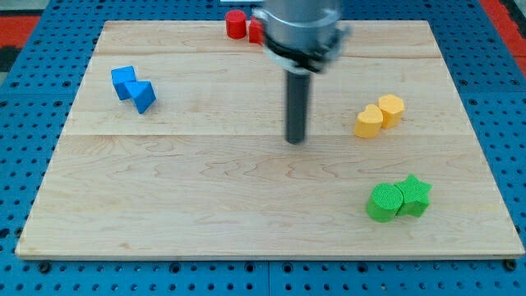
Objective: Push the yellow hexagon towards the right top
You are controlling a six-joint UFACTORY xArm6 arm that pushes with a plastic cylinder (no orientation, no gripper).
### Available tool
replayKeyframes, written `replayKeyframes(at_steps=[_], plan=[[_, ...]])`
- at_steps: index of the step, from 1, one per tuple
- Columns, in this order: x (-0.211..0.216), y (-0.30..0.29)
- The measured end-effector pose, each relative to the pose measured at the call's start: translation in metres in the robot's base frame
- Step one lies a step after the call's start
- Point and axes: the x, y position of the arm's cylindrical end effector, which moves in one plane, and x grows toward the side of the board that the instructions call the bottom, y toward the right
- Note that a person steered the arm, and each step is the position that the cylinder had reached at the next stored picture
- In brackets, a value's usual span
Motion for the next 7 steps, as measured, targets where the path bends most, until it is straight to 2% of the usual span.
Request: replayKeyframes(at_steps=[1, 2, 6, 7], plan=[[0.0, 0.099], [-0.017, 0.157], [-0.05, 0.153], [-0.074, 0.152]])
